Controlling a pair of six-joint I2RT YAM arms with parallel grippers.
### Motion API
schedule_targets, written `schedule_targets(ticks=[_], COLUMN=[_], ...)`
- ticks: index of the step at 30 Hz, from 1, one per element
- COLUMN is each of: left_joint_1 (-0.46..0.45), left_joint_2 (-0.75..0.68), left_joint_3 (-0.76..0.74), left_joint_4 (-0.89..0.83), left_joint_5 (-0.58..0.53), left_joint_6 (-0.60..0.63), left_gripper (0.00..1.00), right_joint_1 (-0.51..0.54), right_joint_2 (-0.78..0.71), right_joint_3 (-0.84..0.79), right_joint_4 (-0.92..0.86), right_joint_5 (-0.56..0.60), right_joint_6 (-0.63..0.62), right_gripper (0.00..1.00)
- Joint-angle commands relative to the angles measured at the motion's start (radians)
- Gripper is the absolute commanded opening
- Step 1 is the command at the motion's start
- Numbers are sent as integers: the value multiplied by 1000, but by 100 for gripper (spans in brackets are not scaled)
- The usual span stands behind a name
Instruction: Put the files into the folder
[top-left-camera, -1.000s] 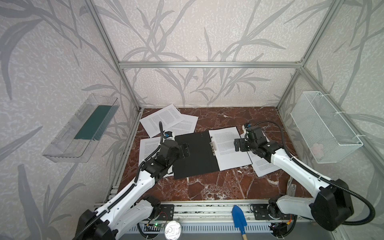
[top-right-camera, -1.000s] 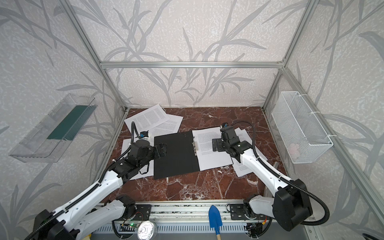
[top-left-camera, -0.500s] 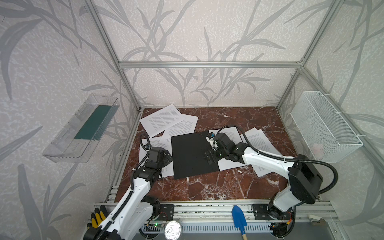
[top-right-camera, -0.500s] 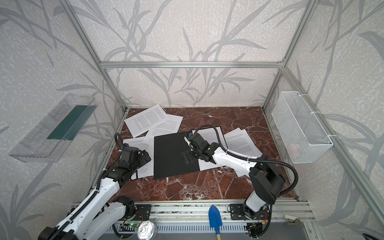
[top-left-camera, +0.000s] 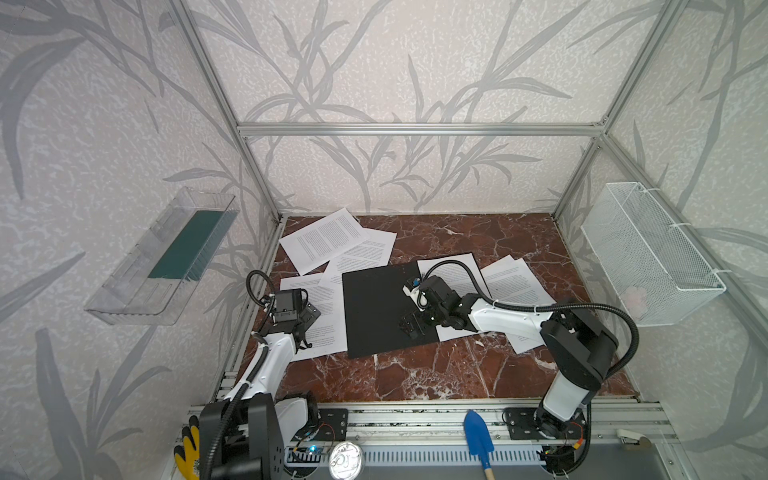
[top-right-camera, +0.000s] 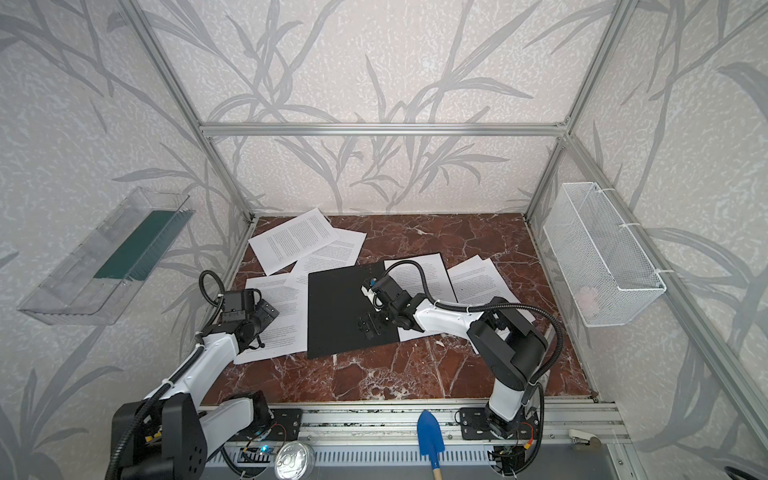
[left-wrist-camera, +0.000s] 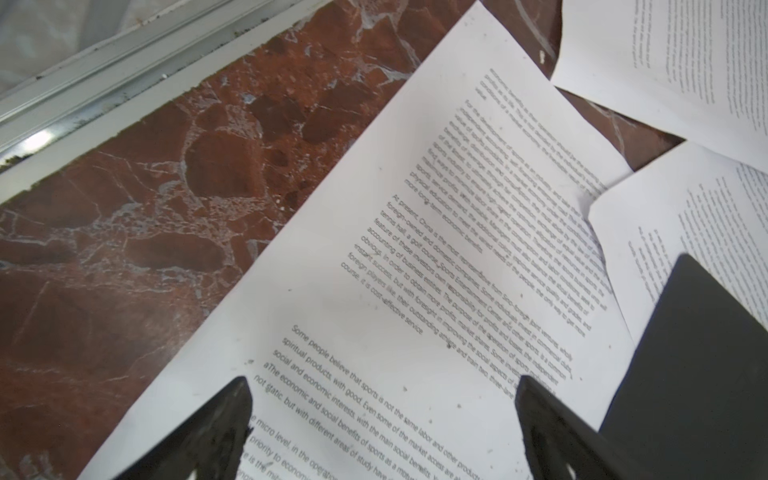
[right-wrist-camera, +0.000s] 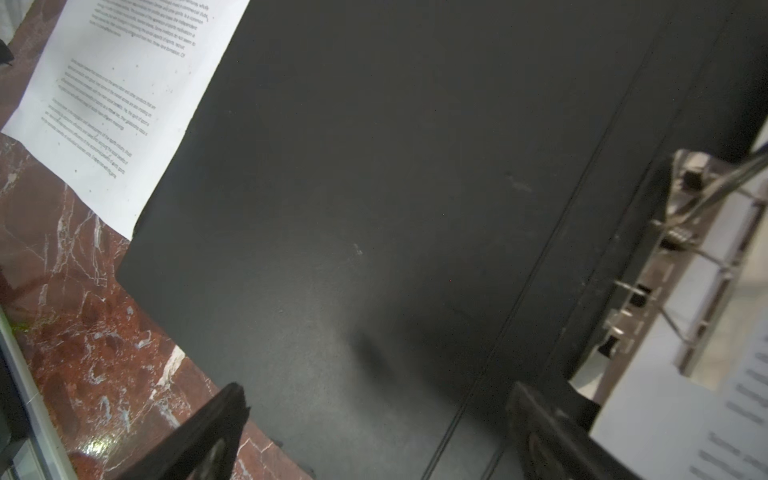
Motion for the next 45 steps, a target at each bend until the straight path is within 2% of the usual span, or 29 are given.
schedule_targets(ticks=[1, 9, 15, 23, 29, 36, 39, 45], left_joint_1=[45, 181, 278, 339, 341, 343, 343, 342], left_joint_2=[19, 34, 65, 167, 221, 255, 218, 56], left_joint_3=[-10, -54, -83, -86, -61, -107, -156, -212], left_joint_4=[37, 115, 166, 228, 236, 350, 394, 421], left_joint_5=[8, 44, 110, 237, 394, 558, 618, 714], left_joint_6=[-44, -103, -139, -159, -143, -184, -213, -236], left_gripper=[99, 99, 99, 99, 94, 88, 85, 85], right_joint_1=[11, 22, 23, 23, 23, 23, 23, 23], right_joint_2=[27, 62, 86, 131, 131, 136, 143, 152], right_joint_3=[2, 20, 30, 50, 52, 60, 65, 81], right_joint_4=[50, 38, 27, 25, 18, 5, -1, -12], right_joint_5=[-45, -52, -58, -81, -79, -78, -75, -89], right_joint_6=[-3, -15, -17, -10, -10, -19, -21, -21], right_gripper=[98, 98, 98, 98, 98, 98, 98, 98])
